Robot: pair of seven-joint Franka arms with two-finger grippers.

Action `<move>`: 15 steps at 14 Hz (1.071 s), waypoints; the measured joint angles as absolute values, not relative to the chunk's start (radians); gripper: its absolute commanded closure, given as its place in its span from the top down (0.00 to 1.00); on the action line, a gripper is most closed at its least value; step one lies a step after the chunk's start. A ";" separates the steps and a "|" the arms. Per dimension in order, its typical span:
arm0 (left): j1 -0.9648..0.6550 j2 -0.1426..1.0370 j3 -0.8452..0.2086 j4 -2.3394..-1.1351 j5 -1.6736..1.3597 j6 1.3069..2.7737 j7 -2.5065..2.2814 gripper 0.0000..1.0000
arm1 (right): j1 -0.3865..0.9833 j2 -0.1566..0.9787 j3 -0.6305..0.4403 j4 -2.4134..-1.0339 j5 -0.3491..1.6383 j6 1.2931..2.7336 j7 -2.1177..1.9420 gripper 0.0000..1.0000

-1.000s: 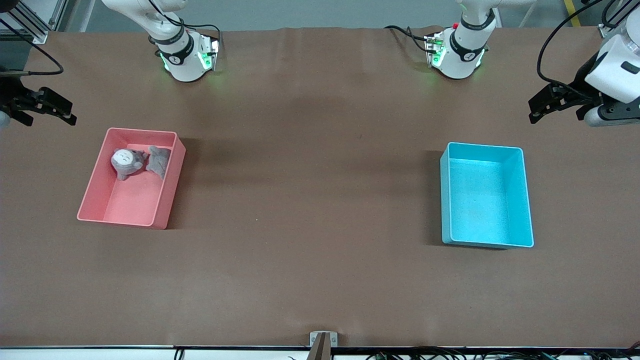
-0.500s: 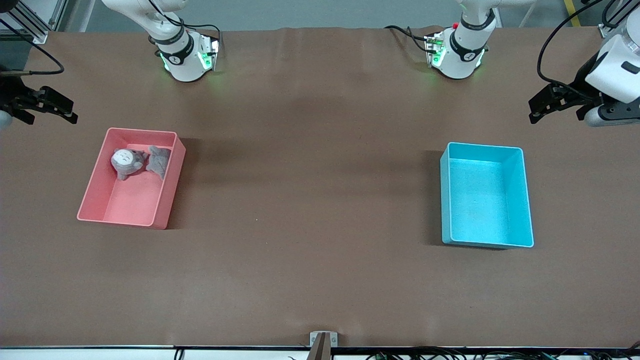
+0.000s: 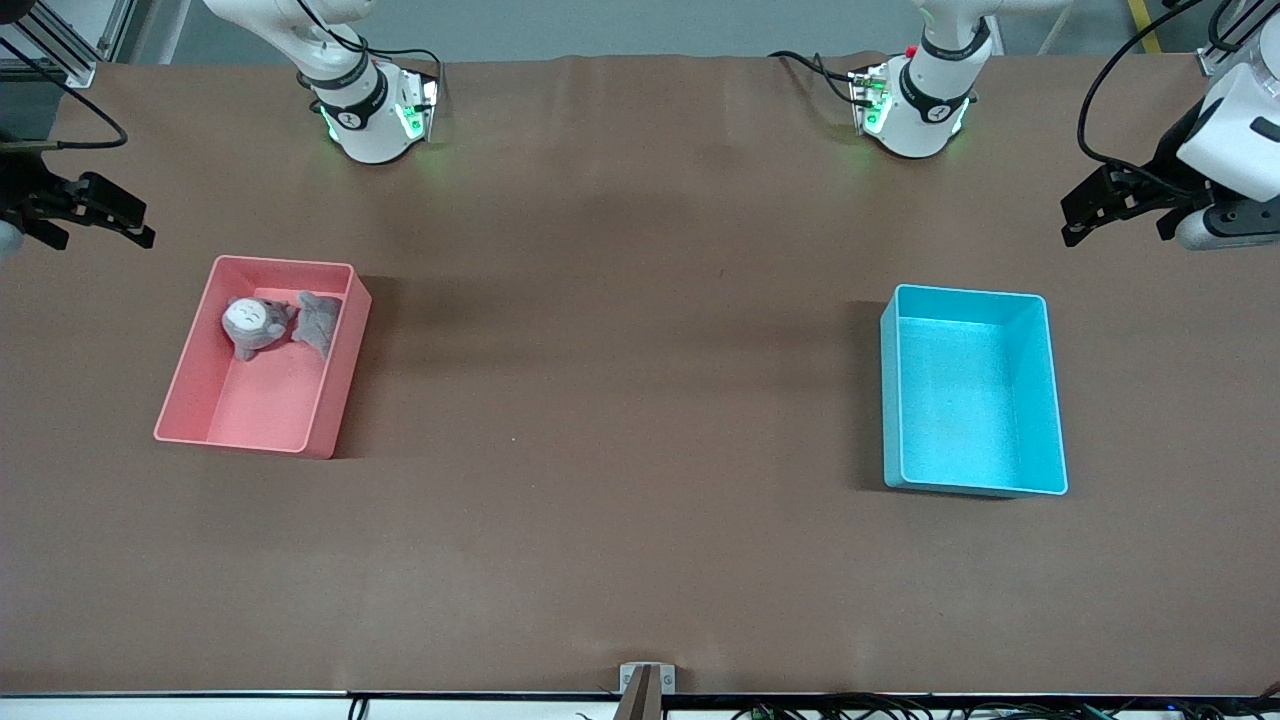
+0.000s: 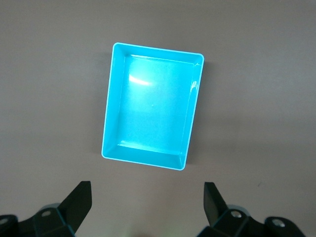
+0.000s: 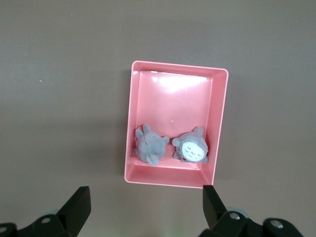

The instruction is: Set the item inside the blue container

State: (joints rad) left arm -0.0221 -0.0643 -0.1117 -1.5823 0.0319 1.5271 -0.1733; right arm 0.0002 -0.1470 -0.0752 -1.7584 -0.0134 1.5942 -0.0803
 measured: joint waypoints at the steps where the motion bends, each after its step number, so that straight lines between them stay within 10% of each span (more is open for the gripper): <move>1: -0.021 -0.064 -0.111 -1.582 0.032 1.527 -0.173 1.00 | 0.000 -0.147 -0.075 -1.758 -0.013 1.593 -0.080 1.00; 10: -0.021 -0.049 -0.111 -1.576 0.032 1.528 -0.173 1.00 | -0.027 0.111 -0.090 -1.722 -0.014 1.647 -0.080 1.00; 15: -0.021 -0.045 -0.111 -1.574 0.032 1.528 -0.173 1.00 | -0.055 0.128 -0.091 -1.950 0.034 1.861 -0.030 1.00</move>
